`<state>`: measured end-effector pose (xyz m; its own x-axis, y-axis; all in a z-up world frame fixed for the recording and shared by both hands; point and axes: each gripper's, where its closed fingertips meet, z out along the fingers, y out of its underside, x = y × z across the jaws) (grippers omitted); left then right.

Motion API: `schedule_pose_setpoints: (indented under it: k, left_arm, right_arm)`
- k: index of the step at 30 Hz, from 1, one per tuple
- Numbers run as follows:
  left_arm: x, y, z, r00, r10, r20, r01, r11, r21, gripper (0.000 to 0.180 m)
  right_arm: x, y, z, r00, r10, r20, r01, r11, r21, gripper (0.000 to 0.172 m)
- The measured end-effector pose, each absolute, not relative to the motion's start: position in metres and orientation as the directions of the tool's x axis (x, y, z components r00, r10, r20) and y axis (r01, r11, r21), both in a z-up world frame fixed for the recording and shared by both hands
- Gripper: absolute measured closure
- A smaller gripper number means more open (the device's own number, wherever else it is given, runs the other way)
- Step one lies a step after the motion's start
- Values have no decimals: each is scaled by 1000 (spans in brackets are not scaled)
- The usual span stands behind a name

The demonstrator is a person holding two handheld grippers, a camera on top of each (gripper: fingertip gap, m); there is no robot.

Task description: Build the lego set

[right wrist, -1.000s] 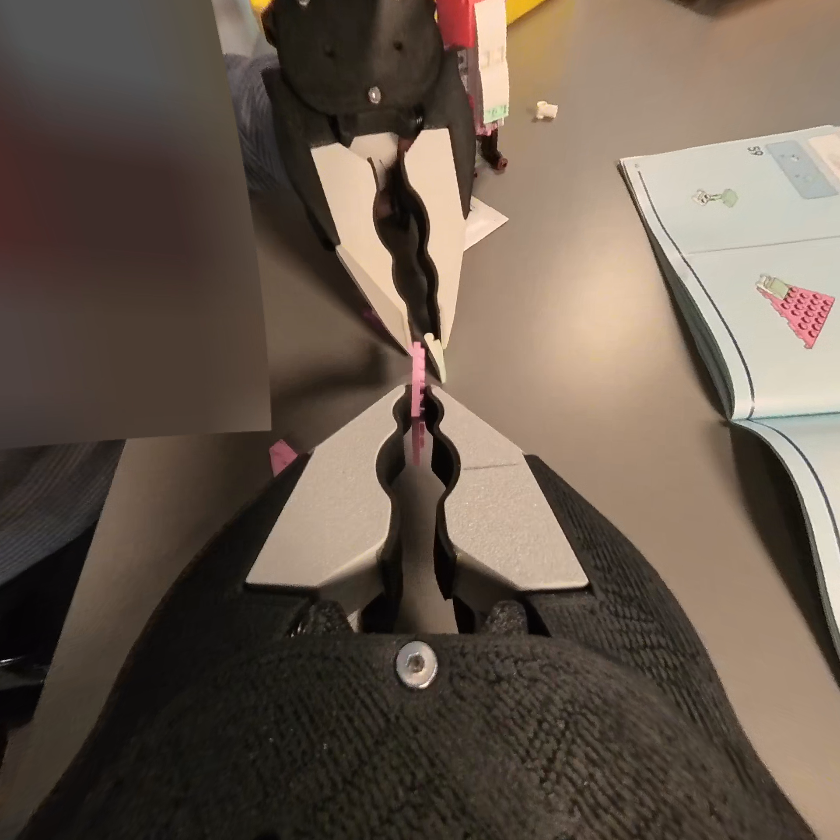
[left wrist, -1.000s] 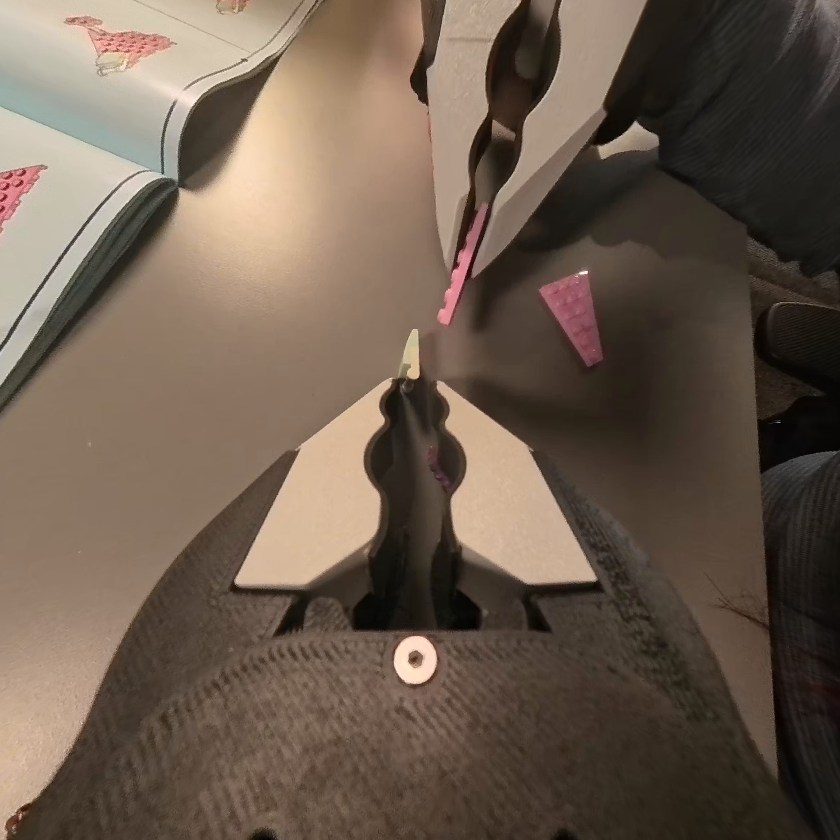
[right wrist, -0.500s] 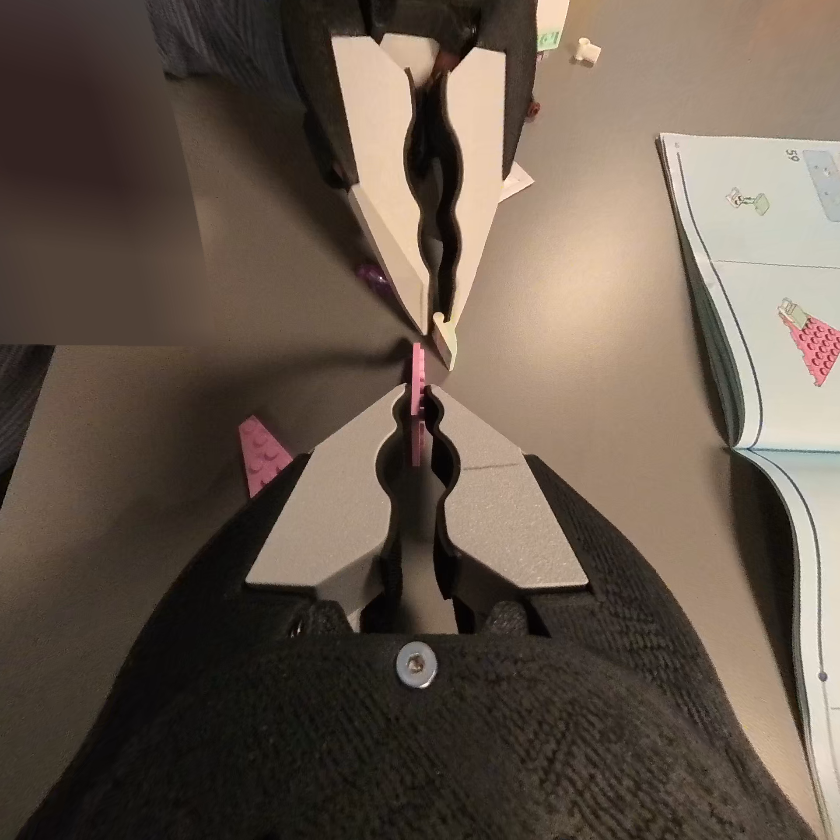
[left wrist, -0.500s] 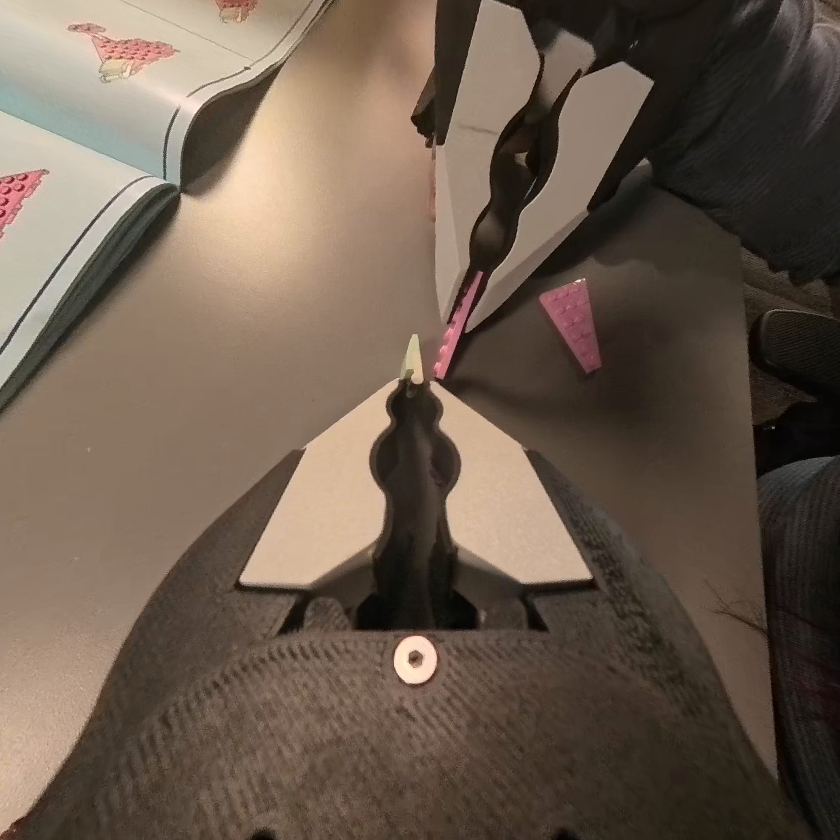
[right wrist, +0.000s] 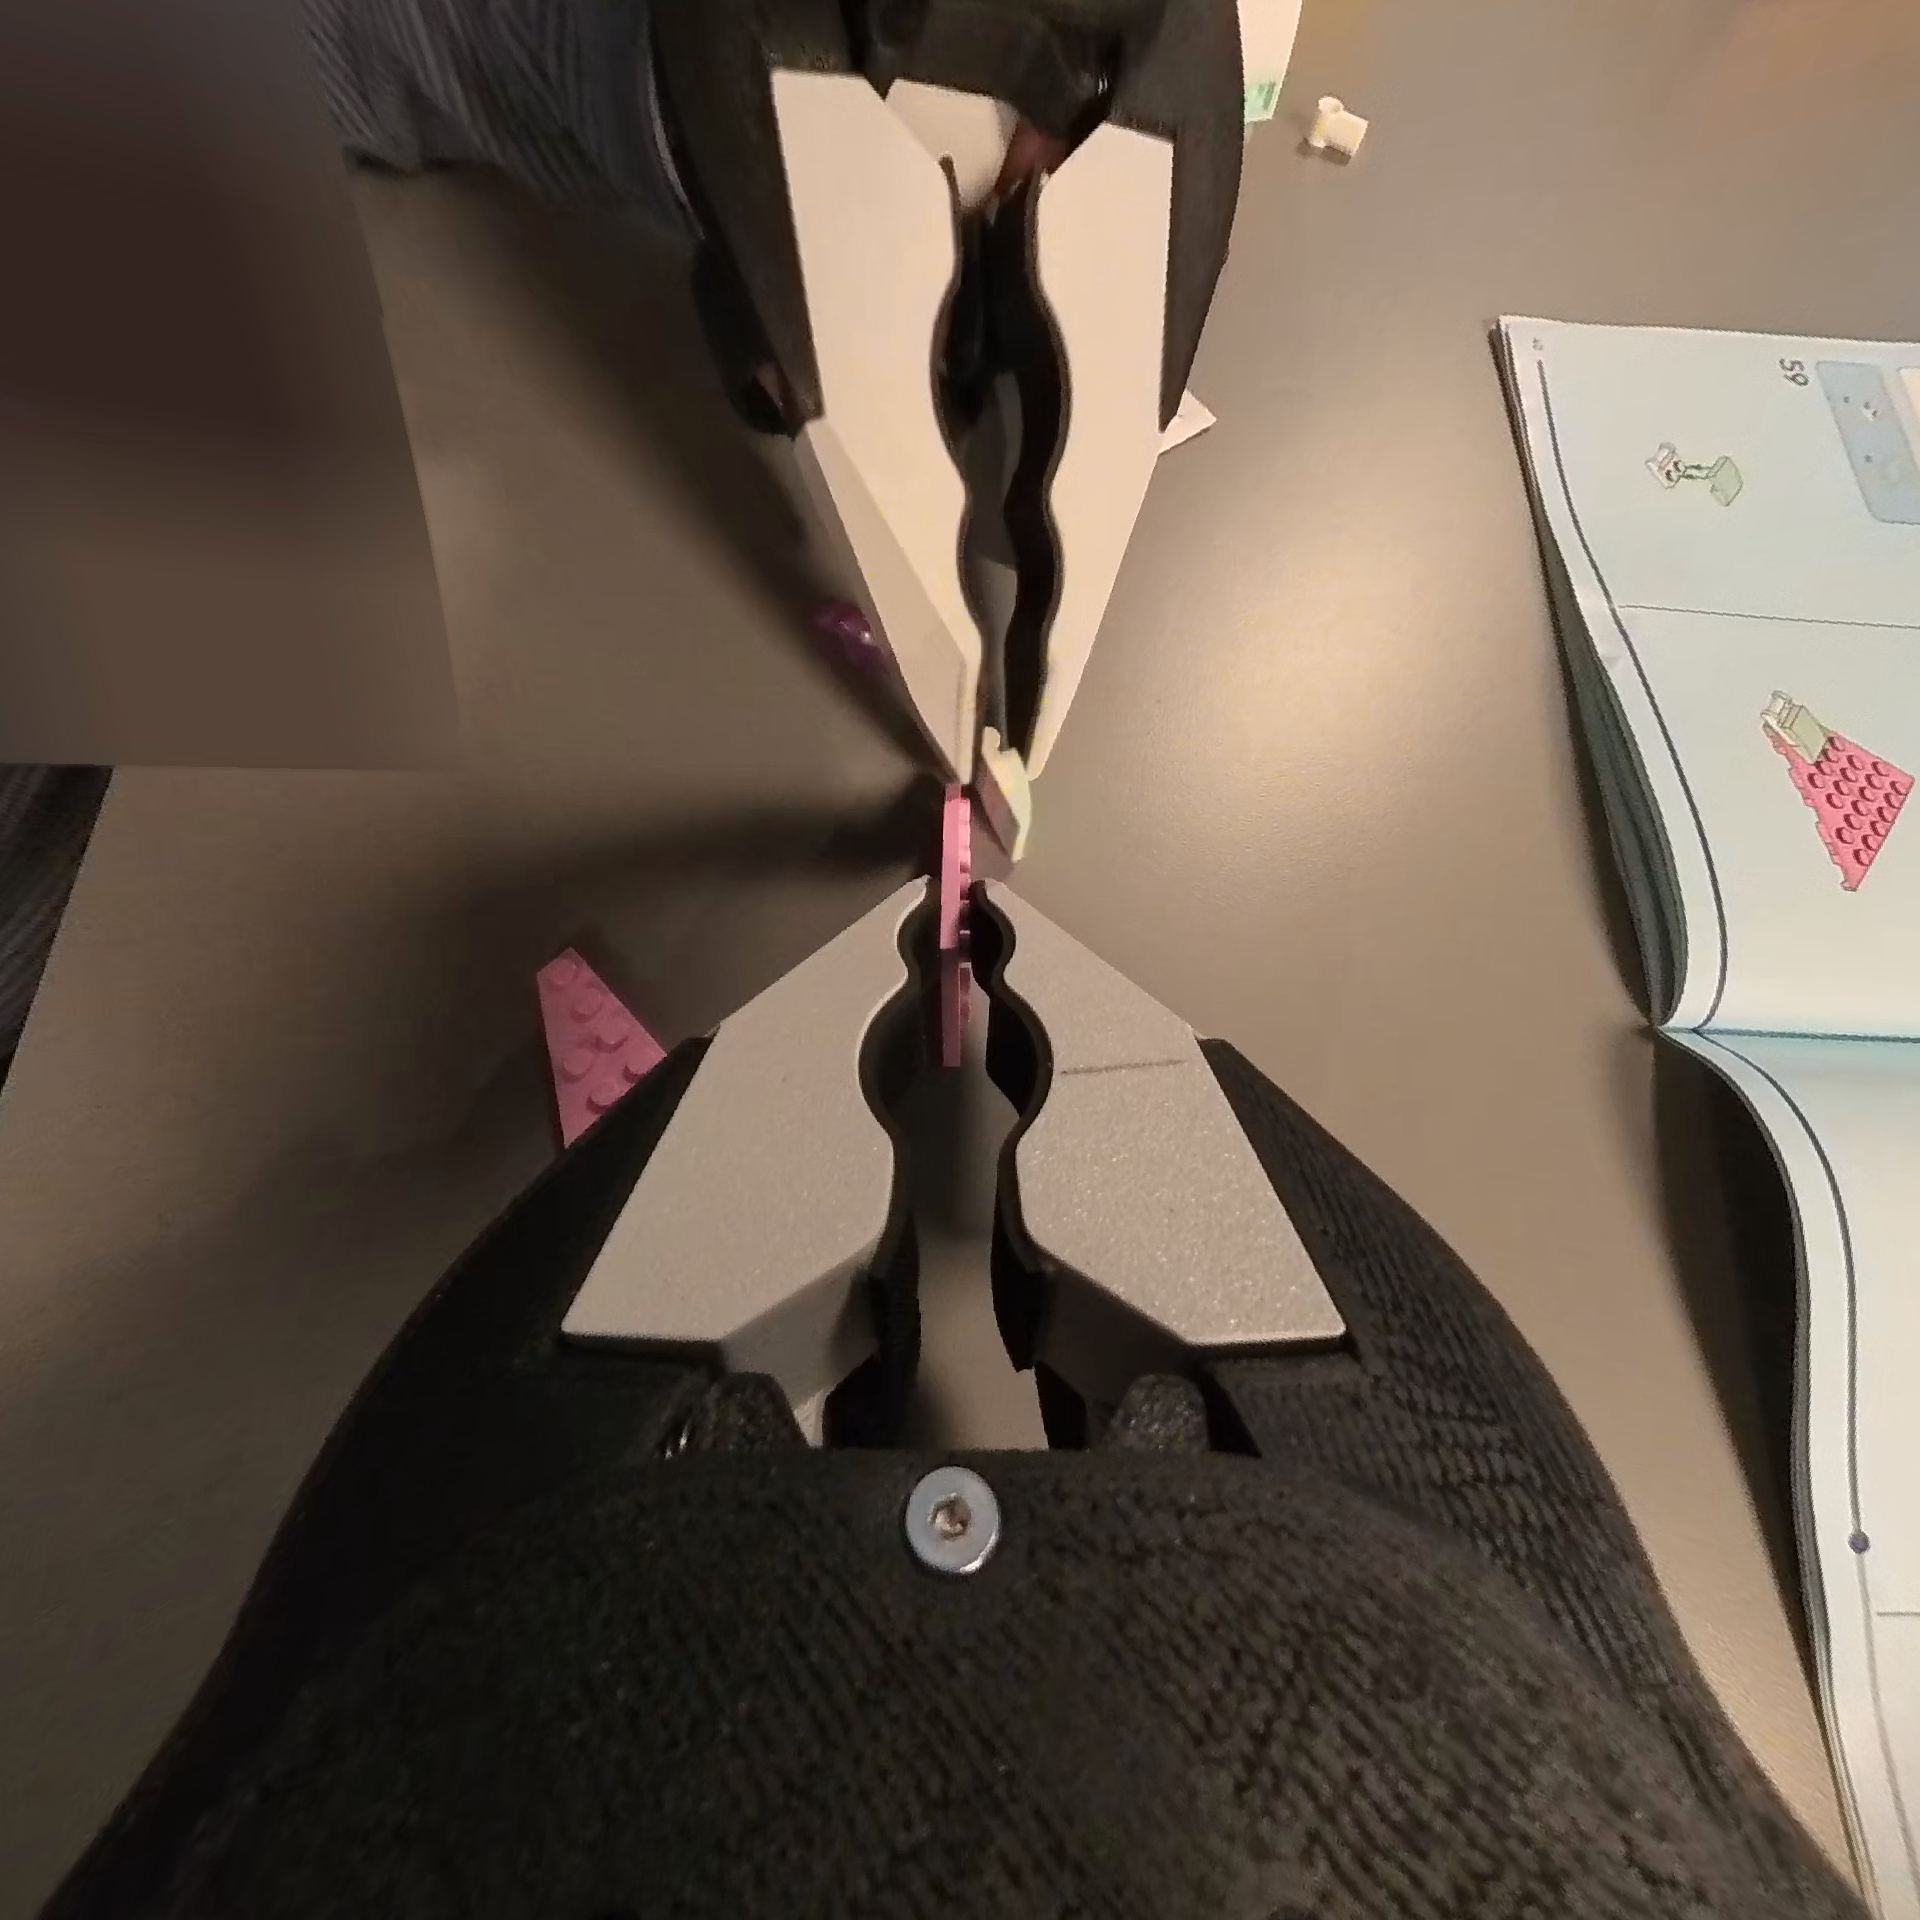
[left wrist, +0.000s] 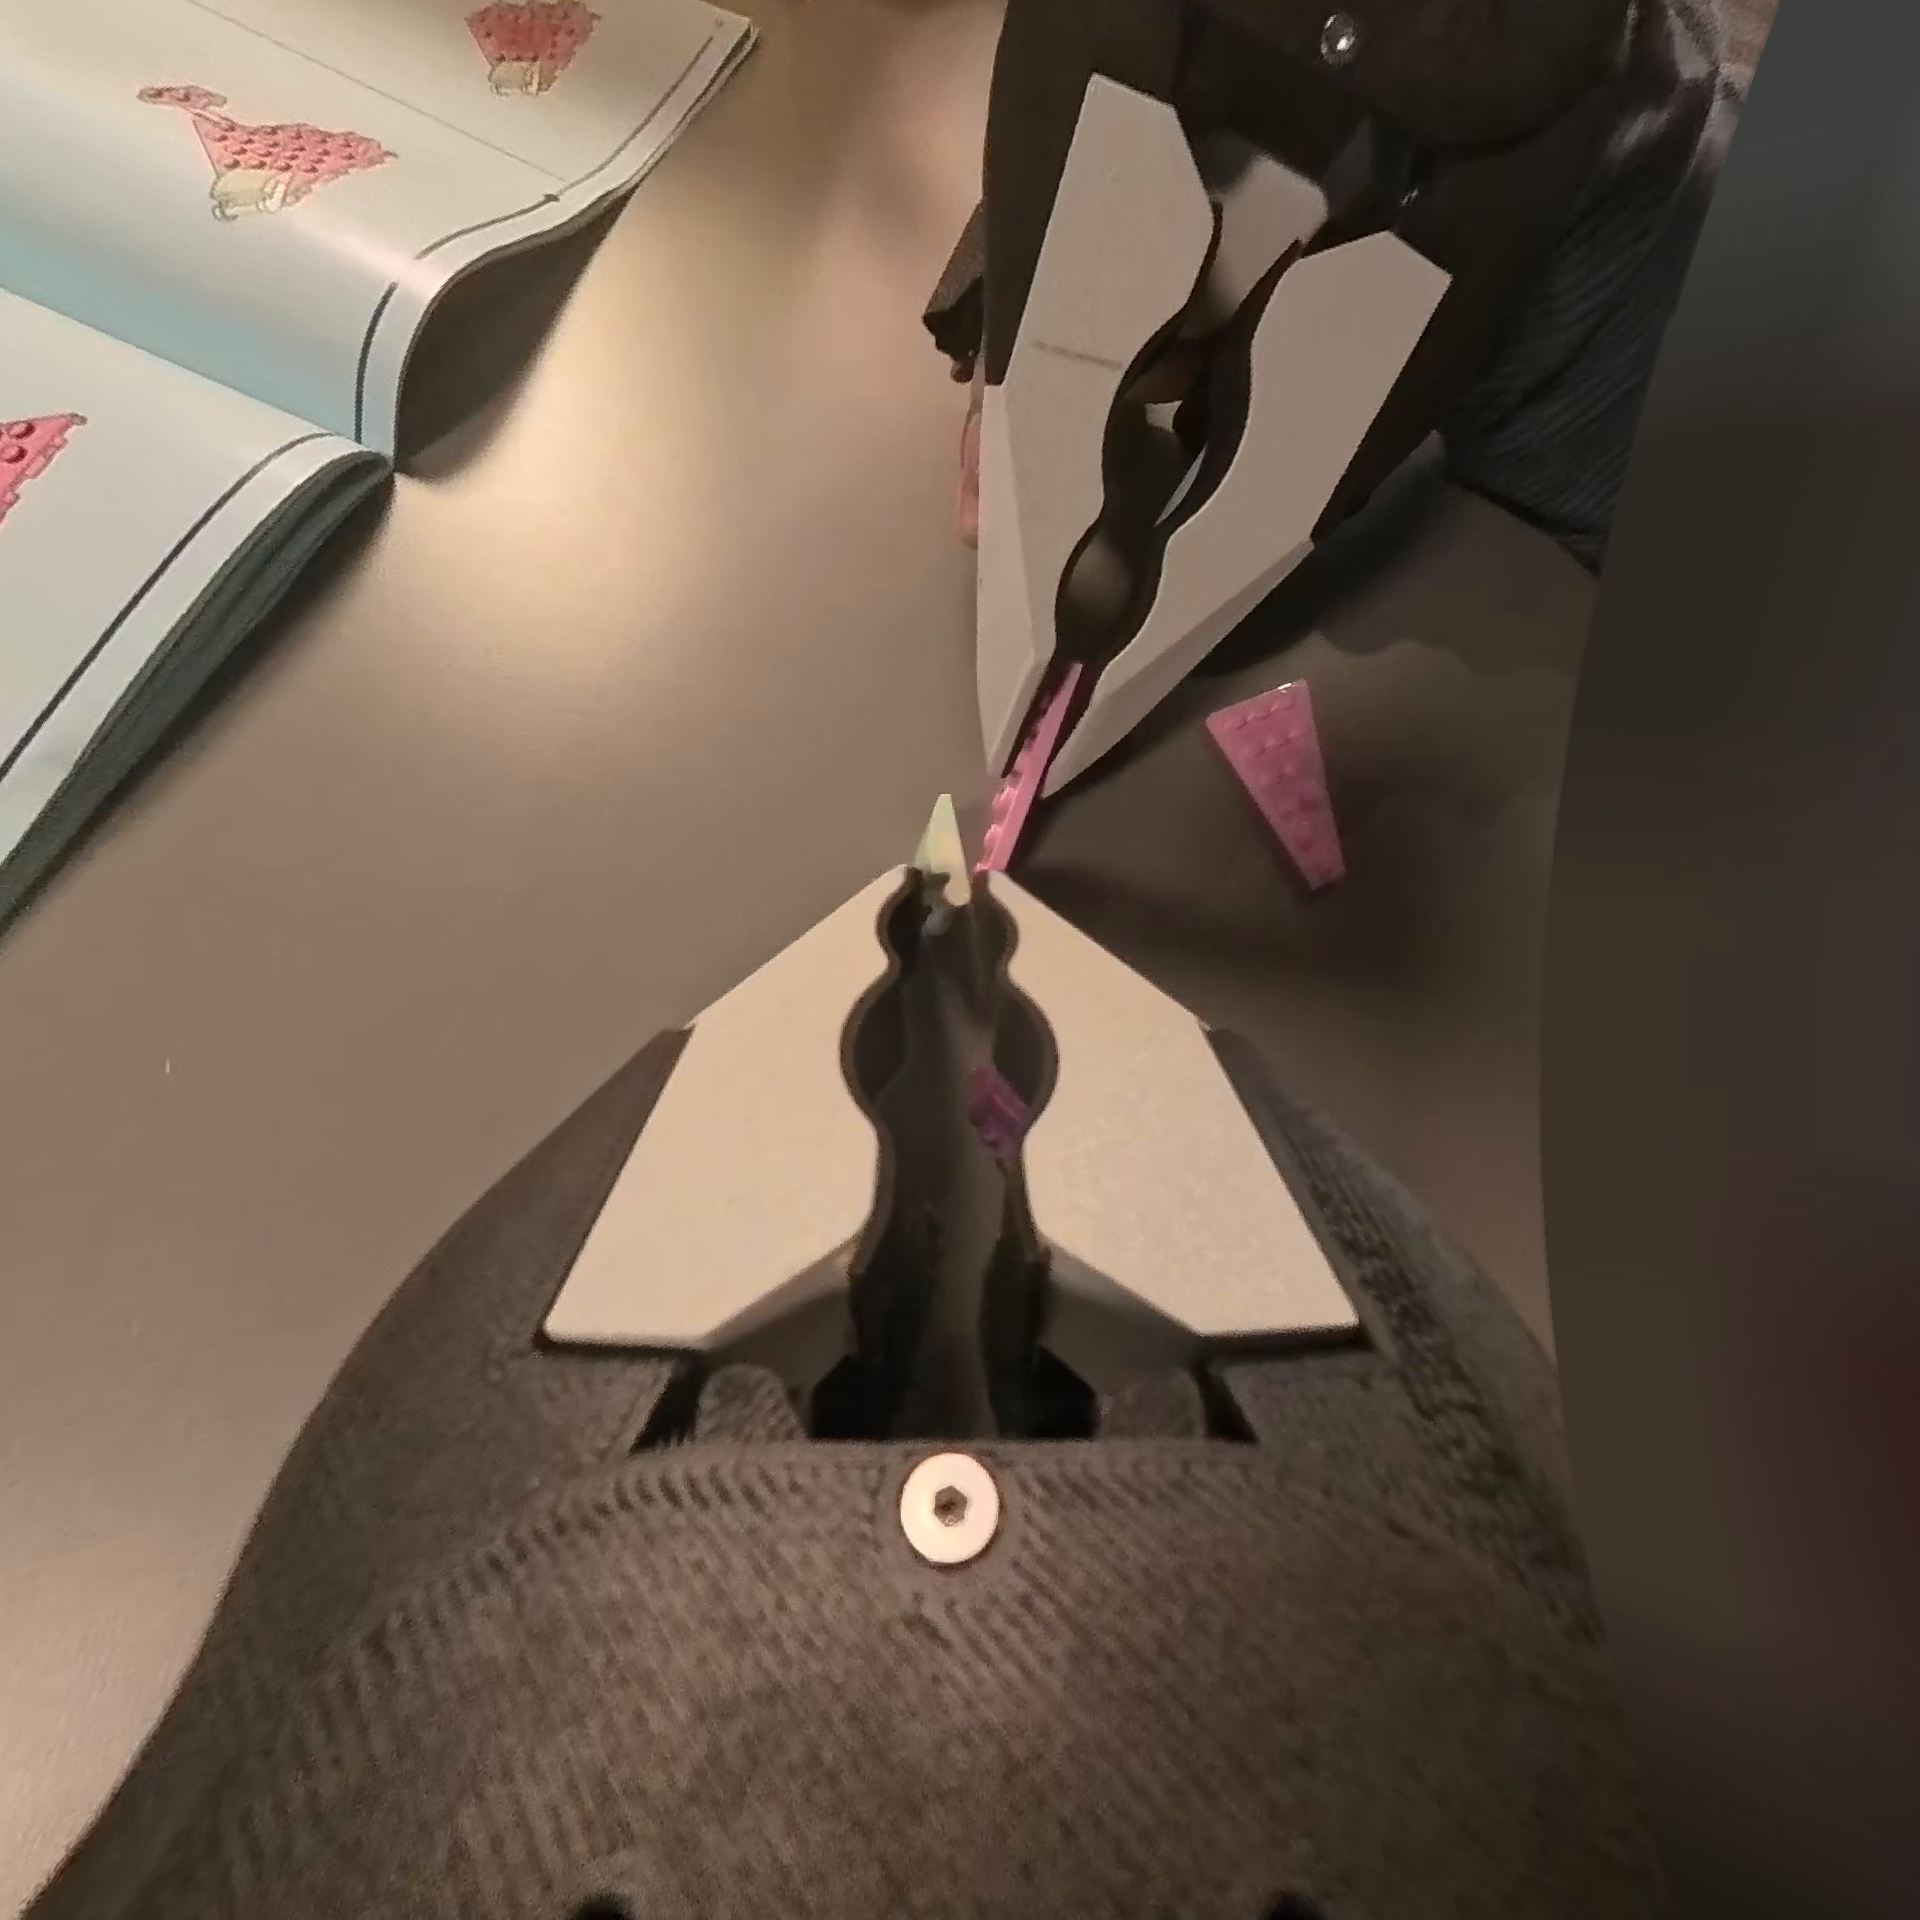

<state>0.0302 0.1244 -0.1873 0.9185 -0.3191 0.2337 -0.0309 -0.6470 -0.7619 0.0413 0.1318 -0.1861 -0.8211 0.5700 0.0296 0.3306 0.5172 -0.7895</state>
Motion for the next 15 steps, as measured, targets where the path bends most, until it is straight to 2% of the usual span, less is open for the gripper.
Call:
schedule_pose_setpoints:
  k: [15]
  left_arm:
    - [30, 124, -188, 910, -321, 262, -13, -655, -756, 176]
  right_arm:
    - [41, 132, -186, -819, 573, 23, 335, 511, -792, 169]
